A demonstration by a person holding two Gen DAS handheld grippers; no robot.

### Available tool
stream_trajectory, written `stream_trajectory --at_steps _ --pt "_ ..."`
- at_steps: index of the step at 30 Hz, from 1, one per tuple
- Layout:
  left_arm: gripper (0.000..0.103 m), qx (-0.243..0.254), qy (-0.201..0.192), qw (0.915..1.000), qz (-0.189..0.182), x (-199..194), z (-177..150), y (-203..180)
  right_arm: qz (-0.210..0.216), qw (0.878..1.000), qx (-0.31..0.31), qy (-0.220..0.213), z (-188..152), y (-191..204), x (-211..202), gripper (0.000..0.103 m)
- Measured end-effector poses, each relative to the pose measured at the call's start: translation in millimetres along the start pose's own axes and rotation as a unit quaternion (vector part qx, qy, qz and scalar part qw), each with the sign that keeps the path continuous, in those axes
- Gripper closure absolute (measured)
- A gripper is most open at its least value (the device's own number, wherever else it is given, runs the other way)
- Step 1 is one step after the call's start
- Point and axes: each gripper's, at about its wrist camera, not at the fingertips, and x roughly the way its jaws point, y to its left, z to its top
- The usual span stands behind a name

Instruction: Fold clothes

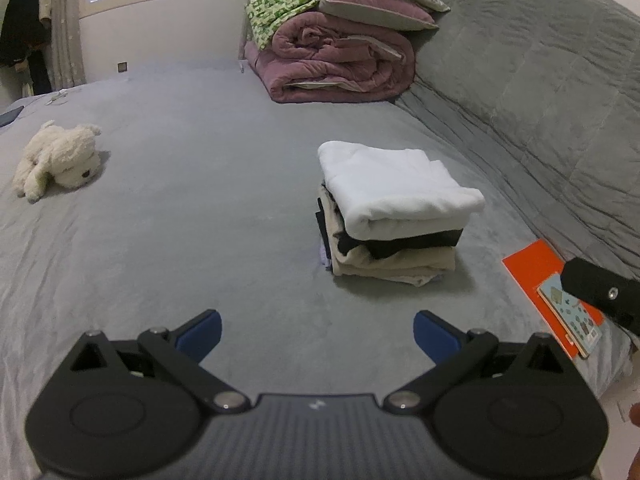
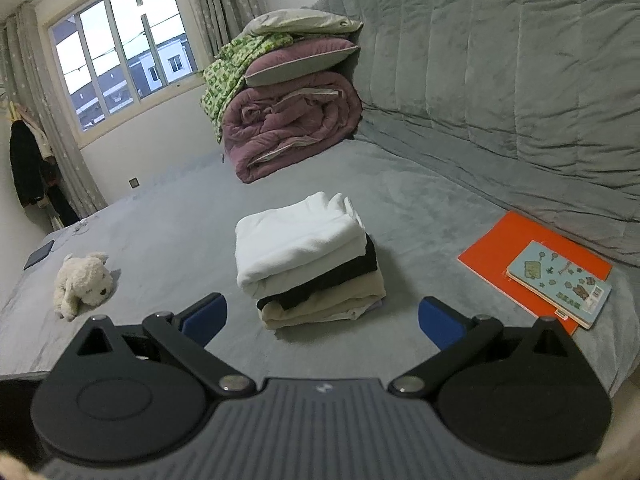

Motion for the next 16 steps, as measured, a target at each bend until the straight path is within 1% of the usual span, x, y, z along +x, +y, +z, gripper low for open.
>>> stream_trajectory --at_steps 5,9,16 --pt "0.001 0.01 -0.013 0.9999 -0.005 -16.1 -9.8 3.6 0.002 1.0 0.005 -0.004 -13.0 2.4 -12.2 0.0" --pt "0.001 0.014 -0.014 0.9997 -0.014 -23.9 -15.8 7.2 -0.002 1.0 0.011 -0.003 -22.3 3.8 -17.7 0.0" --pt "0.001 0.015 -0.012 0.9997 -0.016 -25.8 -20.9 13.2 -0.008 1.0 0.007 -0.003 -30.1 13.1 -18.4 0.0"
